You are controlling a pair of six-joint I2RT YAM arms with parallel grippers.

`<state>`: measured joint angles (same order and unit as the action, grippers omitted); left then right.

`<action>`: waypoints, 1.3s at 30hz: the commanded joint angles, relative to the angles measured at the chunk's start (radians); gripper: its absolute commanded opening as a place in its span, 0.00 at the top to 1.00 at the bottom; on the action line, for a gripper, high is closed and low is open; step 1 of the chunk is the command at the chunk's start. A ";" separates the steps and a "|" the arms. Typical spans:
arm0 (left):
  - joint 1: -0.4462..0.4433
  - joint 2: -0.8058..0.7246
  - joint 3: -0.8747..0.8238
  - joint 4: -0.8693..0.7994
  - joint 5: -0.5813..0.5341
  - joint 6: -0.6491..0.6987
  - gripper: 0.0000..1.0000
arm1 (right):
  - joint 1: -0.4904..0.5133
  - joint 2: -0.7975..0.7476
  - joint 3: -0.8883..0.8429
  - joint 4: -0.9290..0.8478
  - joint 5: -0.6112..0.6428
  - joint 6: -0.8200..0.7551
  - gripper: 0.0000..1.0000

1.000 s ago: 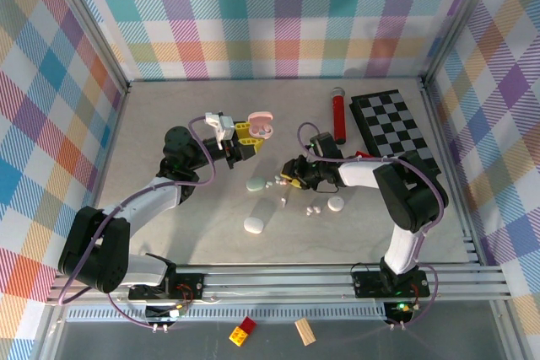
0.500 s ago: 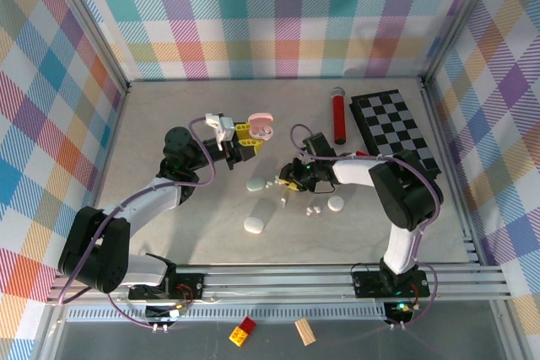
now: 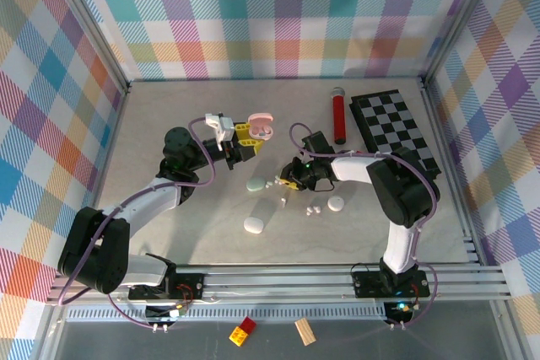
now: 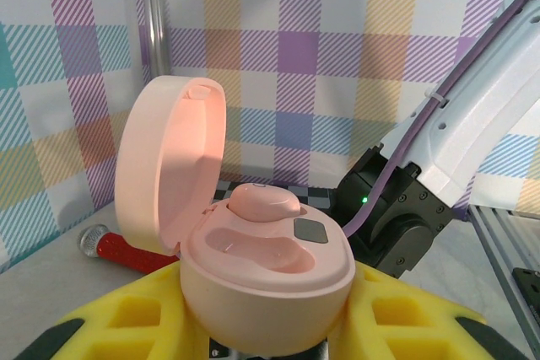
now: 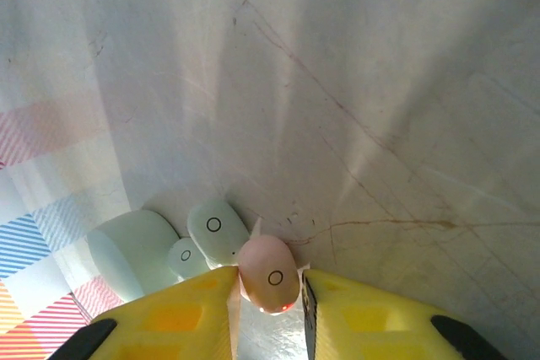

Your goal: Insert the wireless bluetooth earbuds into the charging case

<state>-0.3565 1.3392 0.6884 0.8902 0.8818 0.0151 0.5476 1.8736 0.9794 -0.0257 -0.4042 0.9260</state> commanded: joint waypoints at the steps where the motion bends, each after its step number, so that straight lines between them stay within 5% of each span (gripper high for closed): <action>1: 0.013 -0.027 -0.012 0.027 0.030 0.007 0.69 | 0.002 0.029 0.019 -0.018 0.033 -0.030 0.76; 12: 0.013 -0.025 -0.007 0.021 0.032 0.013 0.69 | 0.002 -0.025 0.021 -0.069 0.071 -0.077 0.80; 25: 0.010 -0.020 -0.022 0.049 -0.008 0.038 0.69 | 0.002 -0.295 -0.042 -0.205 0.213 -0.253 0.80; 39: -0.042 0.018 -0.063 0.085 -0.109 0.139 0.69 | 0.002 -0.532 0.100 -0.477 0.225 -0.445 0.78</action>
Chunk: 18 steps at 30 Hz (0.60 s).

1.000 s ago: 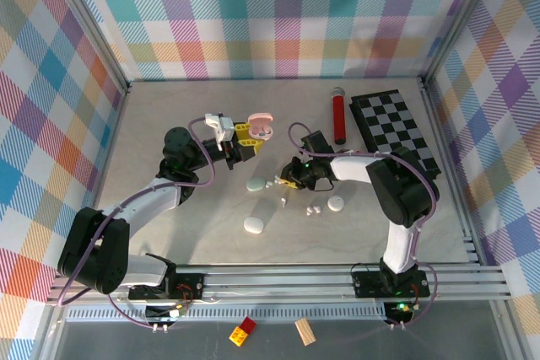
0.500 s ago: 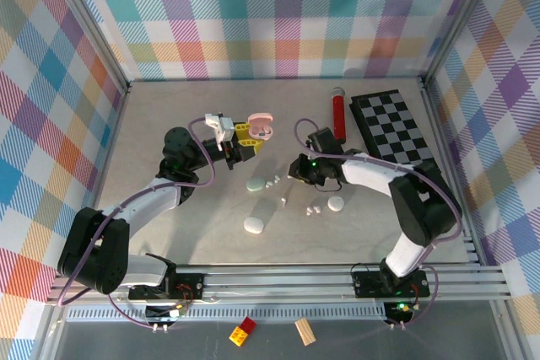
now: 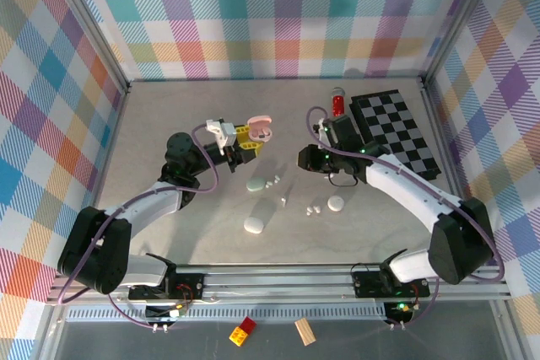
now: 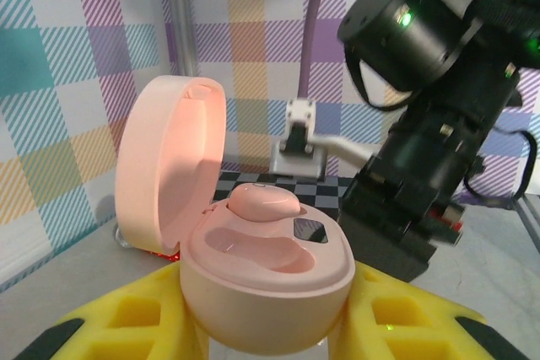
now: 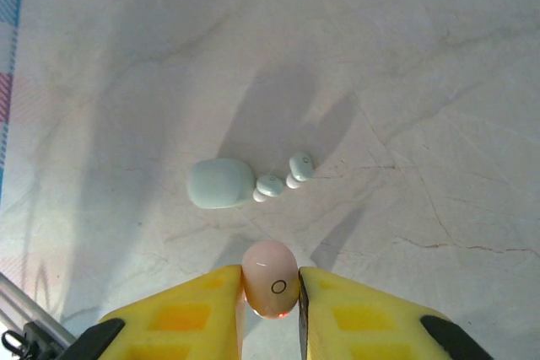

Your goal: Insert the wireless bluetooth earbuds into the charging case

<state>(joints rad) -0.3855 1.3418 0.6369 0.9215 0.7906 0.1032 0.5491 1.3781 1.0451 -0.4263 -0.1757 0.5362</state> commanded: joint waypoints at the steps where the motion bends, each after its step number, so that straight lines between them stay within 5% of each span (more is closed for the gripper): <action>1: -0.015 0.021 -0.010 0.057 -0.020 0.055 0.69 | 0.000 -0.047 0.043 -0.082 -0.010 -0.056 0.78; 18: -0.059 0.125 0.018 0.085 -0.053 0.117 0.69 | 0.000 -0.075 0.193 -0.060 -0.166 -0.059 0.79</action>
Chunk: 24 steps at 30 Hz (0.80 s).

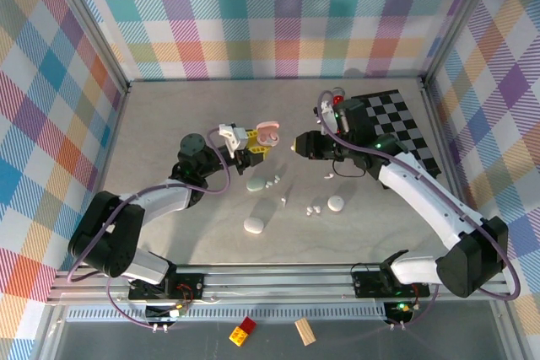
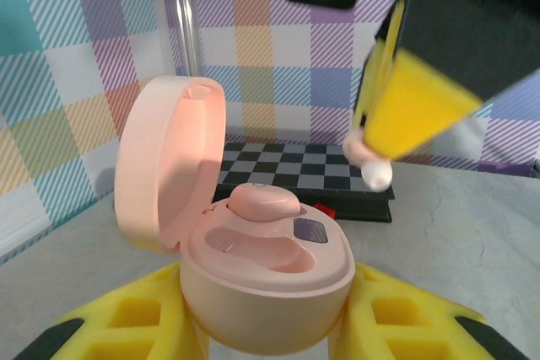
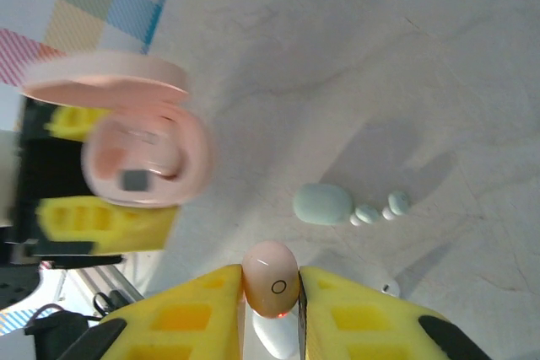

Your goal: Insert the wireless bluetooth earbuds into the charging case

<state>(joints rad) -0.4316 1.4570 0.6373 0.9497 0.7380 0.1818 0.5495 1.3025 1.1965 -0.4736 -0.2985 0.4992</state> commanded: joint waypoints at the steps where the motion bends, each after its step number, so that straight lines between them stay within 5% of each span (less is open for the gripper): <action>1: -0.016 0.016 0.023 0.055 -0.001 0.042 0.69 | 0.001 0.008 0.056 -0.014 -0.051 -0.024 0.79; 24: -0.035 0.051 0.085 0.009 0.005 0.067 0.69 | 0.050 0.207 0.278 -0.069 -0.070 -0.089 0.79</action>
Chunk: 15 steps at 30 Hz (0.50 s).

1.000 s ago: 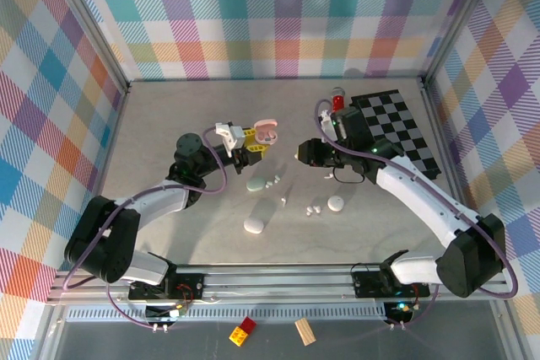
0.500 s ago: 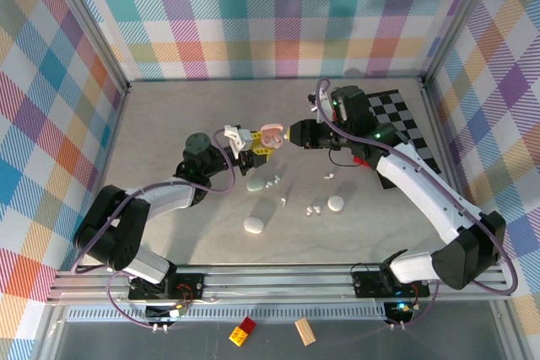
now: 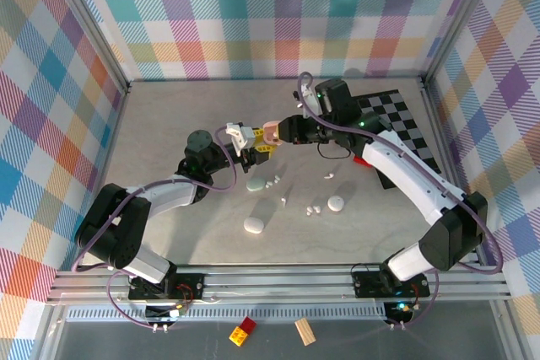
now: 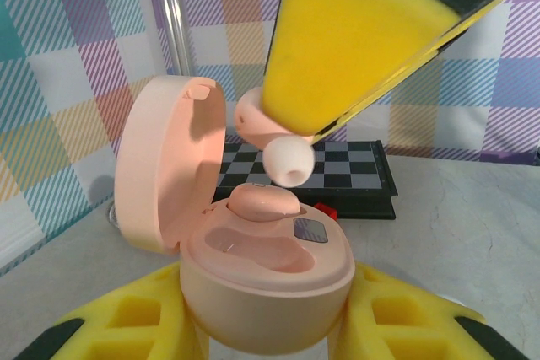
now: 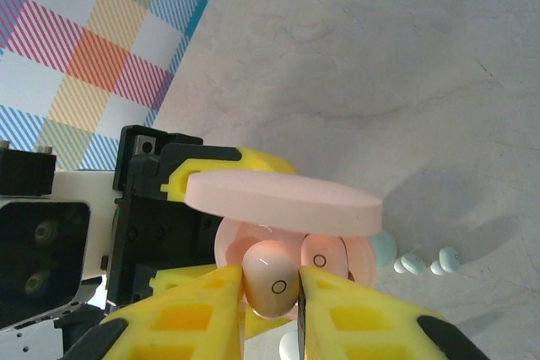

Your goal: Insert the wireless bluetooth earbuds into the charging case

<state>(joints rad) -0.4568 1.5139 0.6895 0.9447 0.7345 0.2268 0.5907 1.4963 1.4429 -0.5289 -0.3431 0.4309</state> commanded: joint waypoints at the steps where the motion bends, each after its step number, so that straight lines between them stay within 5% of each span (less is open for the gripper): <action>1: -0.010 -0.005 0.034 0.013 0.009 0.025 0.69 | 0.011 0.017 0.035 -0.016 -0.025 -0.022 0.79; 15: -0.009 -0.006 0.036 0.015 0.006 0.026 0.69 | 0.035 0.063 0.080 -0.041 -0.012 -0.035 0.80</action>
<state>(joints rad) -0.4568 1.5139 0.6987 0.9417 0.7338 0.2295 0.6186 1.5421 1.4868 -0.5499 -0.3454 0.4217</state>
